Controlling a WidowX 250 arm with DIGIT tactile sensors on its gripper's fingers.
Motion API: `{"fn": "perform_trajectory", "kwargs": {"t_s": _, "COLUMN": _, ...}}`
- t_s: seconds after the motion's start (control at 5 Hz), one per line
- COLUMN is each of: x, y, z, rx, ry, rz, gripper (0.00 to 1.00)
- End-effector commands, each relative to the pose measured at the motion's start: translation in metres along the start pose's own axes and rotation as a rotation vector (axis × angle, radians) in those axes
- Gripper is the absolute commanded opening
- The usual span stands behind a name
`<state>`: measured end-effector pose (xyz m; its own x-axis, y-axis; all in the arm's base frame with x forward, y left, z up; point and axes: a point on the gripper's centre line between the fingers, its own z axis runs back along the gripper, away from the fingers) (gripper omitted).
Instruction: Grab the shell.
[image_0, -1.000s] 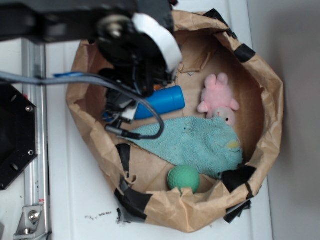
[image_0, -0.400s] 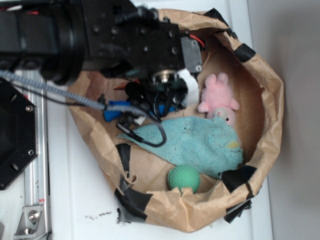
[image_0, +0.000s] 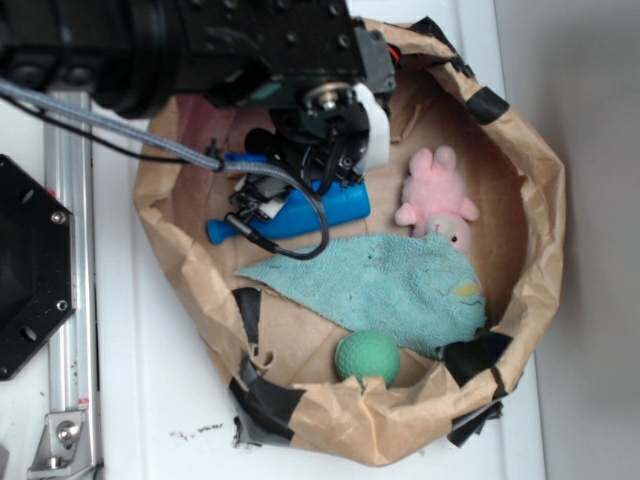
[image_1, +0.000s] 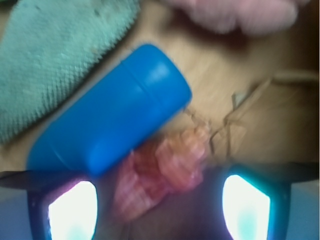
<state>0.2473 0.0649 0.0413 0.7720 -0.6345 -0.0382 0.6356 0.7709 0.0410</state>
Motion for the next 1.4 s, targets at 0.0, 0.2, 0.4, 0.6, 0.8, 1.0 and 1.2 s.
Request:
{"fn": "perform_trajectory", "kwargs": {"t_s": 0.0, "x": 0.016, "y": 0.012, "z": -0.013, "rx": 0.024, "ry": -0.012, "rz": 0.080, "gripper": 1.00}}
{"fn": "perform_trajectory", "kwargs": {"t_s": 0.2, "x": 0.030, "y": -0.007, "z": -0.018, "rx": -0.069, "ry": -0.010, "rz": 0.211, "gripper": 1.00}}
{"fn": "perform_trajectory", "kwargs": {"t_s": 0.4, "x": 0.039, "y": -0.023, "z": -0.019, "rx": -0.108, "ry": -0.010, "rz": 0.299, "gripper": 1.00}}
{"fn": "perform_trajectory", "kwargs": {"t_s": 0.6, "x": 0.041, "y": -0.024, "z": -0.025, "rx": -0.100, "ry": 0.004, "rz": 0.358, "gripper": 0.00}}
{"fn": "perform_trajectory", "kwargs": {"t_s": 0.8, "x": 0.039, "y": -0.021, "z": -0.026, "rx": -0.070, "ry": 0.022, "rz": 0.348, "gripper": 0.00}}
{"fn": "perform_trajectory", "kwargs": {"t_s": 1.0, "x": 0.040, "y": -0.023, "z": -0.028, "rx": -0.069, "ry": 0.025, "rz": 0.348, "gripper": 0.00}}
{"fn": "perform_trajectory", "kwargs": {"t_s": 1.2, "x": 0.038, "y": -0.022, "z": -0.024, "rx": -0.033, "ry": 0.054, "rz": 0.395, "gripper": 0.00}}
